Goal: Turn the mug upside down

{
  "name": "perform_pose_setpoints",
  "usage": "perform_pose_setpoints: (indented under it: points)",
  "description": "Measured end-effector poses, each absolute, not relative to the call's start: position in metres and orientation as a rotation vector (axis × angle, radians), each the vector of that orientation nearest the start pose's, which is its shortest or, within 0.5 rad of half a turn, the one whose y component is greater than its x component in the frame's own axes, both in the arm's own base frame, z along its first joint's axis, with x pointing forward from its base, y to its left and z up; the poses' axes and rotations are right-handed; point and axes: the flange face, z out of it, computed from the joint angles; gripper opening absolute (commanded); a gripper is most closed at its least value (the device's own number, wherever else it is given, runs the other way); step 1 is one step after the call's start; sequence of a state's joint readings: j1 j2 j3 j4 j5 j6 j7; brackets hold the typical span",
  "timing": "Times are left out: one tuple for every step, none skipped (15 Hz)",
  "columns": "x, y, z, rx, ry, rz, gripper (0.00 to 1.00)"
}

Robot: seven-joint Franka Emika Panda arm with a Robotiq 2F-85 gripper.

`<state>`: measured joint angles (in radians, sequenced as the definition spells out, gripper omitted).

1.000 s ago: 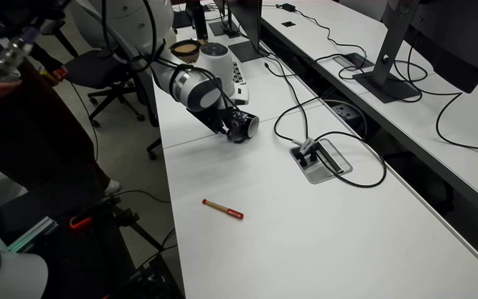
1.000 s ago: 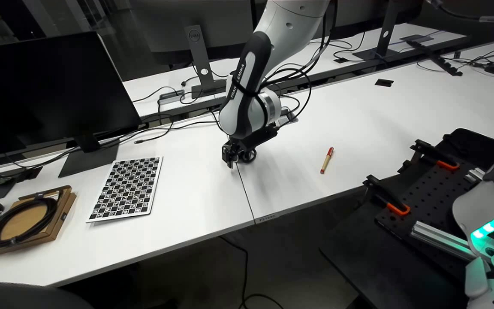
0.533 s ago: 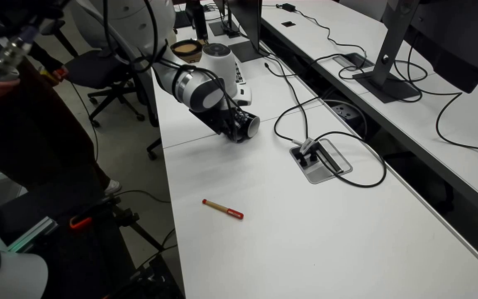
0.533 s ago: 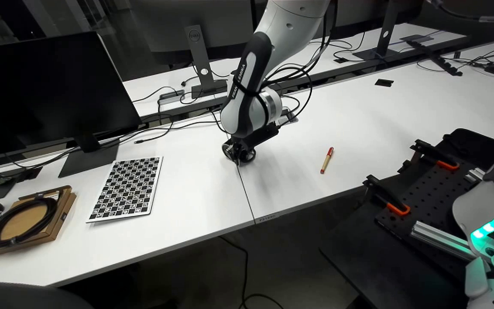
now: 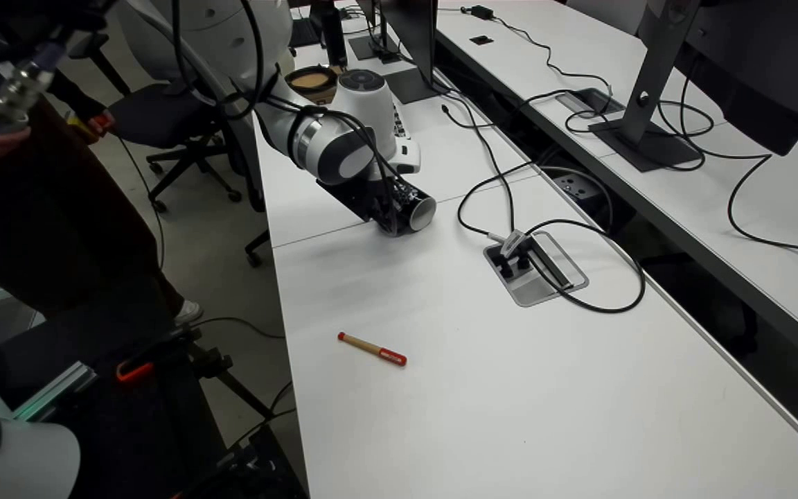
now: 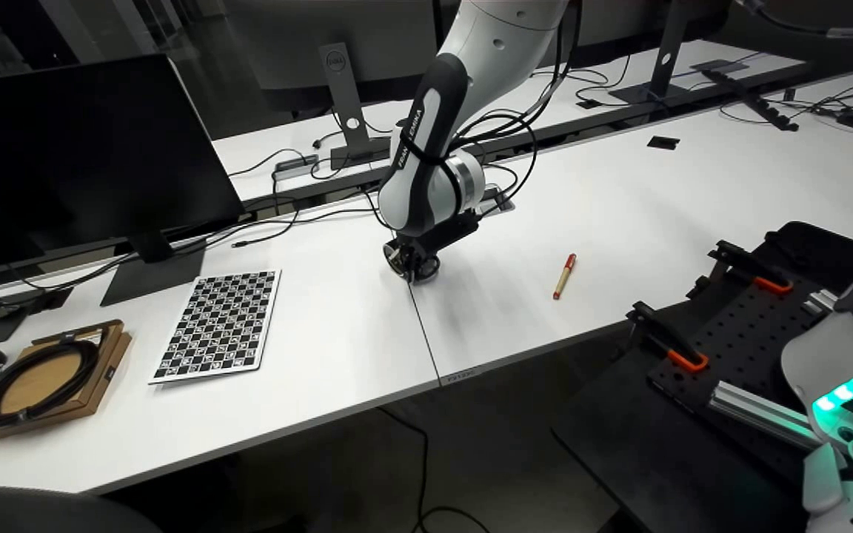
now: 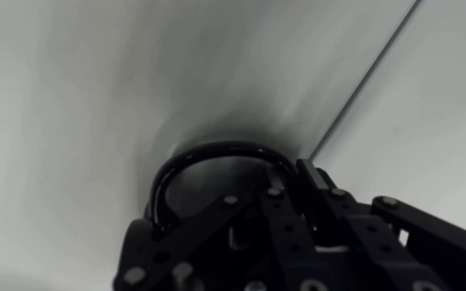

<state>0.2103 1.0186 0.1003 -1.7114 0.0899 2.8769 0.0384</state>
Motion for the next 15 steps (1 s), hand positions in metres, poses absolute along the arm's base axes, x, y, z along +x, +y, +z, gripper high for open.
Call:
perform_pose_setpoints:
  points:
    - [0.617, 0.189, 0.019, -2.993, -0.2, -0.19, 0.04]
    - [0.617, 0.19, 0.019, -2.988, -0.195, -0.189, 0.04]
    - [0.617, 0.191, 0.02, -2.974, -0.184, -0.184, 0.04]
    - [0.617, 0.193, 0.021, -2.952, -0.165, -0.177, 0.04]
    - [0.617, 0.195, 0.024, -2.925, -0.141, -0.169, 0.04]
    - [0.619, 0.195, 0.027, -2.891, -0.114, -0.159, 0.04]
    - [0.62, 0.195, 0.031, -2.855, -0.087, -0.149, 0.04]
    - [0.622, 0.193, 0.035, -2.821, -0.062, -0.143, 0.04]
    - [0.625, 0.191, 0.038, -2.787, -0.036, -0.136, 0.04]
    - [0.627, 0.188, 0.042, -2.755, -0.013, -0.13, 0.04]
    - [0.628, 0.185, 0.044, -2.723, 0.01, -0.122, 0.04]
    - [0.63, 0.182, 0.046, -2.694, 0.031, -0.115, 0.04]
    - [0.63, 0.179, 0.046, -2.667, 0.05, -0.108, 0.04]
    - [0.631, 0.177, 0.046, -2.645, 0.067, -0.1, 0.04]
    - [0.631, 0.174, 0.045, -2.627, 0.082, -0.092, 0.04]
